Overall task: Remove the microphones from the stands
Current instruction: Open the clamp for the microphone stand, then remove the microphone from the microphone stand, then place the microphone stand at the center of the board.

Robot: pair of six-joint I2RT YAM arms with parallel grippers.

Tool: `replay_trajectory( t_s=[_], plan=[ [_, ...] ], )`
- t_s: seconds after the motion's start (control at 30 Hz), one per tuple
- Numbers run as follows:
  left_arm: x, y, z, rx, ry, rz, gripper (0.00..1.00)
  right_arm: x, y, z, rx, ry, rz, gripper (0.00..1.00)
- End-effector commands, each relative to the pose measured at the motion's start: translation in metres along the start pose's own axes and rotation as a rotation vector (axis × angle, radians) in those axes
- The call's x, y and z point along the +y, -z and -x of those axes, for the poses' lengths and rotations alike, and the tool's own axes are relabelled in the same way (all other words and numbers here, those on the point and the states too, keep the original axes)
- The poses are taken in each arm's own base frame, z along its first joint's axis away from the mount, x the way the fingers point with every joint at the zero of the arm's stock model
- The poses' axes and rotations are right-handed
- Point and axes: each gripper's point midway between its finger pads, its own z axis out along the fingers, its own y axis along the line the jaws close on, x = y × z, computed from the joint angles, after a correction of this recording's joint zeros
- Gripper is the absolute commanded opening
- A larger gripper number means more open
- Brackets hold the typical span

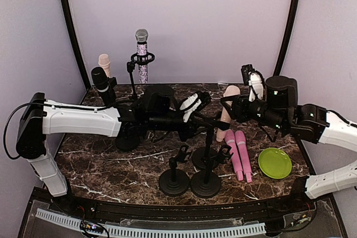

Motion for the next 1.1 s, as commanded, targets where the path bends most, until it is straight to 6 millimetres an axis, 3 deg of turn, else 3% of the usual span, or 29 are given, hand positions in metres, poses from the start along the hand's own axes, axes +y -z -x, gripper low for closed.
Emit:
replay_trajectory(
  t_s=[0.0, 0.27, 0.5, 0.73, 0.87, 1.07],
  plan=[
    [-0.006, 0.007, 0.001, -0.003, -0.013, -0.006, 0.09, -0.008, 0.014, 0.028, -0.098, -0.047, -0.041, 0.19],
    [-0.005, 0.014, 0.012, -0.032, -0.013, 0.004, 0.08, -0.054, 0.039, 0.039, -0.085, -0.049, -0.27, 0.19],
    [-0.008, 0.026, 0.029, -0.082, -0.006, -0.007, 0.04, -0.106, 0.044, 0.004, 0.049, -0.096, -0.426, 0.19],
    [-0.011, 0.026, 0.031, -0.084, 0.003, -0.027, 0.05, -0.133, 0.047, -0.034, 0.213, -0.119, -0.505, 0.2],
    [-0.011, 0.021, 0.025, -0.067, 0.01, -0.029, 0.12, -0.137, 0.047, -0.051, 0.294, -0.126, -0.511, 0.2],
    [-0.011, 0.018, 0.024, -0.063, 0.018, -0.038, 0.4, -0.138, 0.046, -0.07, 0.358, -0.154, -0.496, 0.2]
  ],
)
